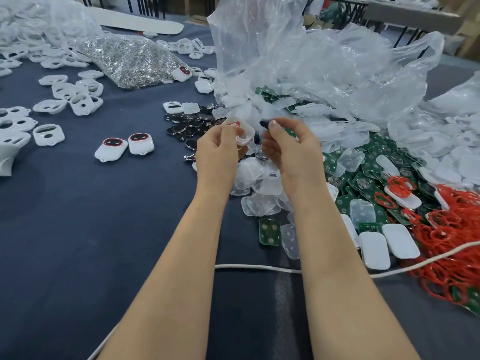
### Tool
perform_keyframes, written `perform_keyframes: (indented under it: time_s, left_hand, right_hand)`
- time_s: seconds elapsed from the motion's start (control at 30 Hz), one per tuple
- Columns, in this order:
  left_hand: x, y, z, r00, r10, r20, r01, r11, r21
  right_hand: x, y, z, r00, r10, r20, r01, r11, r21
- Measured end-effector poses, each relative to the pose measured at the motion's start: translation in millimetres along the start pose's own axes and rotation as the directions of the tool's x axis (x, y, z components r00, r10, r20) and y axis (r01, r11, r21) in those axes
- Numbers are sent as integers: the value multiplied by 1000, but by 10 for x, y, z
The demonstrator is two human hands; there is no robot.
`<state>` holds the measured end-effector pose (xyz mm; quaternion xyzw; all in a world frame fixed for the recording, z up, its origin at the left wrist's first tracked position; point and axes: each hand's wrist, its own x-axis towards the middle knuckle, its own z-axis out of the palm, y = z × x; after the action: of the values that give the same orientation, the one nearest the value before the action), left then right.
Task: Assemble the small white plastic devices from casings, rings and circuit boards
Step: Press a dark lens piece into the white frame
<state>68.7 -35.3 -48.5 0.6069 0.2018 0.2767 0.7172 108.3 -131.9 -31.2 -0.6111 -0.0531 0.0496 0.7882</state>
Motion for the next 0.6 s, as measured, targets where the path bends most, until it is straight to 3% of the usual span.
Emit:
perform_keyframes:
  time_s: [0.23,0.6]
  left_hand:
    - [-51,-67,18,986,166,33,-168,953,253]
    - [-53,-56,36,991,96,90,-115,965,236]
  right_hand:
    - [23,39,-14,996,-85,-20,84,995,-58]
    - [40,55,-21,993,-120,21,122,982,-146]
